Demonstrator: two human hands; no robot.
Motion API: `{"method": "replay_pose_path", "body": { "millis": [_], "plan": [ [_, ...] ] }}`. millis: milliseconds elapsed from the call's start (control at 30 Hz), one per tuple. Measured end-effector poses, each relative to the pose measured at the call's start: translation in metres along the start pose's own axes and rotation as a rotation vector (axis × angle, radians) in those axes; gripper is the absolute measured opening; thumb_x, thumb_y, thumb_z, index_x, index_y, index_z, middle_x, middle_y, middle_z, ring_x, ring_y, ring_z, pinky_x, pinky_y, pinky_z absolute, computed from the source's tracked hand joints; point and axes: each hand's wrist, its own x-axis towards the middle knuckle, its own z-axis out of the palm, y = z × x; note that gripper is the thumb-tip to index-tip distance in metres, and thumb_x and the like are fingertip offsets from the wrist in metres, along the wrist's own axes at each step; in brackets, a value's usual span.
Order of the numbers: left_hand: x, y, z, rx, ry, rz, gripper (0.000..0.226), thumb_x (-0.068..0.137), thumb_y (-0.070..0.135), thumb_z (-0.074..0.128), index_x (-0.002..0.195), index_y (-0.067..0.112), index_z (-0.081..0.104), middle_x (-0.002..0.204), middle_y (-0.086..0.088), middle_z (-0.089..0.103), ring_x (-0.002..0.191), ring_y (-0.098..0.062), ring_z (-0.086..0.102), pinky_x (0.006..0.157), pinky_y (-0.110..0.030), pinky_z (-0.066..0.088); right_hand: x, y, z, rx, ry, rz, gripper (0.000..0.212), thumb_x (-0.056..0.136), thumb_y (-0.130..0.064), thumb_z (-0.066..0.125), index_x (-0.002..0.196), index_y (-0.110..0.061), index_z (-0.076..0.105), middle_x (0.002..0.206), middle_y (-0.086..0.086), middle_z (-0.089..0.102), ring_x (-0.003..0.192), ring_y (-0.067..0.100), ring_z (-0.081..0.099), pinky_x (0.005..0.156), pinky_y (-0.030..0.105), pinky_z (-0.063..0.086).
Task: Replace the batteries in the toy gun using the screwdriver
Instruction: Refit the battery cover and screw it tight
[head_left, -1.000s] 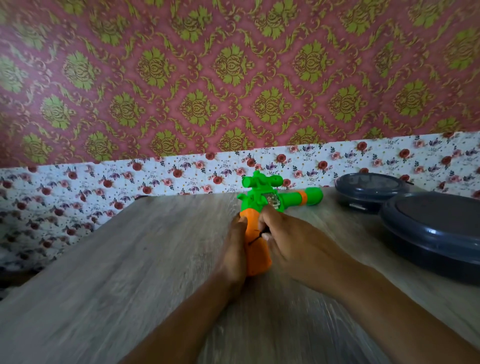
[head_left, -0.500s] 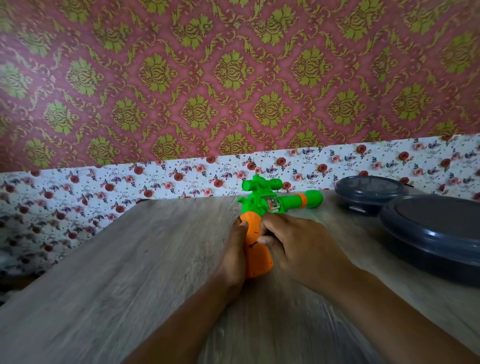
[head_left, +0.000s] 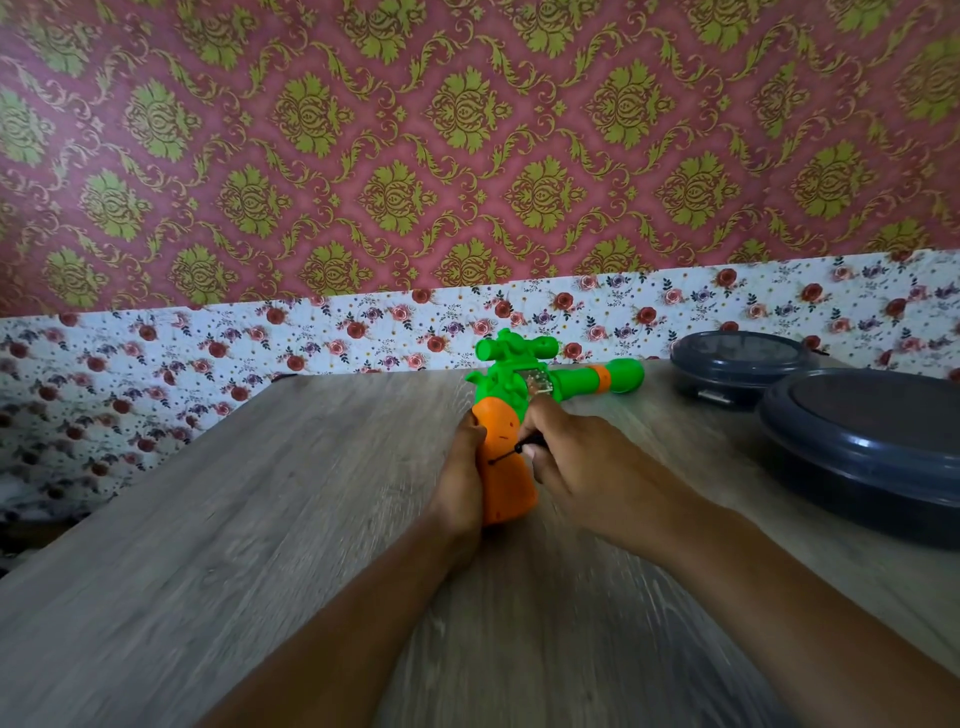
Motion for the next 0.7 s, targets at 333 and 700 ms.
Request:
{"method": "replay_pose_path", "body": {
  "millis": [333, 700],
  "plan": [
    [-0.001, 0.003, 0.002, -0.018, -0.005, -0.012, 0.043, 0.101, 0.032, 0.021, 0.101, 0.014, 0.06, 0.084, -0.006, 0.066, 0.064, -0.01, 0.065, 0.055, -0.021, 0.053, -0.001, -0.009, 0.002, -0.181, 0.122, -0.018, 0.022, 0.096, -0.039, 0.037, 0.1, -0.018, 0.043, 0.08, 0.003, 0.056, 0.077, 0.027, 0.056, 0.058, 0.035, 0.033],
    [-0.002, 0.003, 0.004, -0.079, -0.034, 0.044, 0.041, 0.1, 0.019, 0.019, 0.095, 0.014, 0.059, 0.077, -0.002, 0.068, 0.071, -0.013, 0.064, 0.067, -0.03, 0.051, 0.001, -0.009, -0.002, -0.235, 0.053, -0.149, 0.013, 0.096, -0.024, 0.042, 0.103, -0.014, 0.047, 0.093, 0.007, 0.06, 0.082, 0.03, 0.057, 0.062, 0.037, 0.039]
  ]
}}
